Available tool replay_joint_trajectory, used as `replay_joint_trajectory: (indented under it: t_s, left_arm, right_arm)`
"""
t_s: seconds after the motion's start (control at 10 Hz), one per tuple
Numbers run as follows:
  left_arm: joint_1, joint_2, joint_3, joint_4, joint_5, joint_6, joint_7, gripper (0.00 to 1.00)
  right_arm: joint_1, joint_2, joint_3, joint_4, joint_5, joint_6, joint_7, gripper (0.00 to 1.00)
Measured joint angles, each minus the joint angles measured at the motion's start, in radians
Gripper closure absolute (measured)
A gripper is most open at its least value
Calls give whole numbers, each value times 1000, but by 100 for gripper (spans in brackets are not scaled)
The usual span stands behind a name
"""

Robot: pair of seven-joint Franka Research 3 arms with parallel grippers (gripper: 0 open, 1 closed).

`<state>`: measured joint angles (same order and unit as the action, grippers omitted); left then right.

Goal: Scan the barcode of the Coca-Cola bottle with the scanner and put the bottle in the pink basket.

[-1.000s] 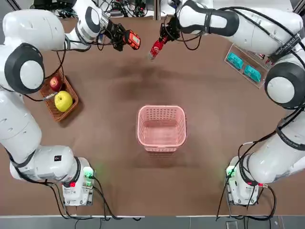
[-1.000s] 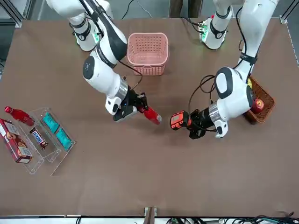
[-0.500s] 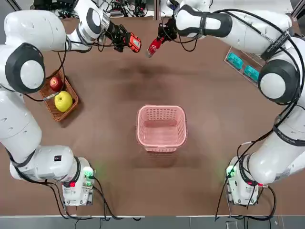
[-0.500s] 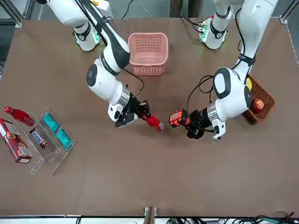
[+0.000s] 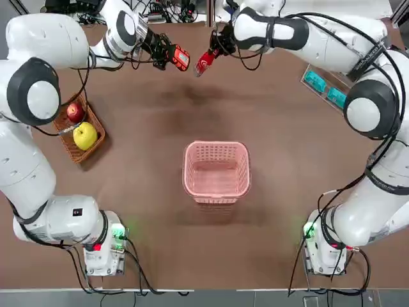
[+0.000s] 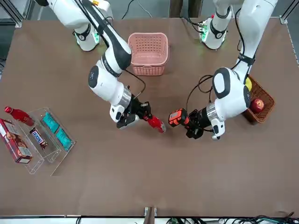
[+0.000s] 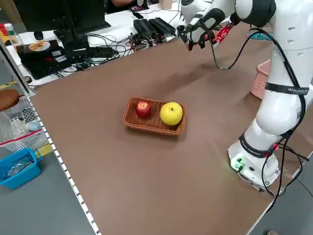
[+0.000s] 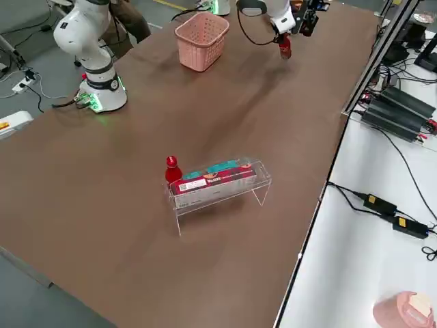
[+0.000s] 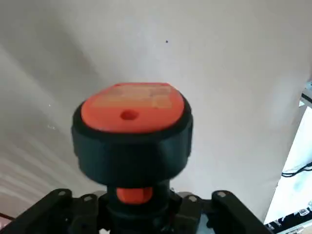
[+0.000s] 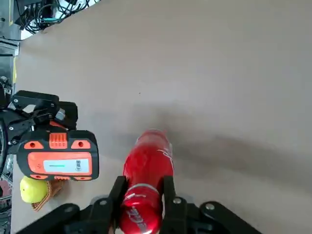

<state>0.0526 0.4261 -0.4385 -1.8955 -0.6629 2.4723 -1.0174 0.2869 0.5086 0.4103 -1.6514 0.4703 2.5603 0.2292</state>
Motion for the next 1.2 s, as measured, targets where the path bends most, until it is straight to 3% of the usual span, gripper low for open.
replay_joint_trajectory:
  t_s: [1.2]
  left_arm:
    - [0,3,0,-2,-87,0,95,91]
  right_arm:
    - [9,1,-5,18,19,-1,17,65]
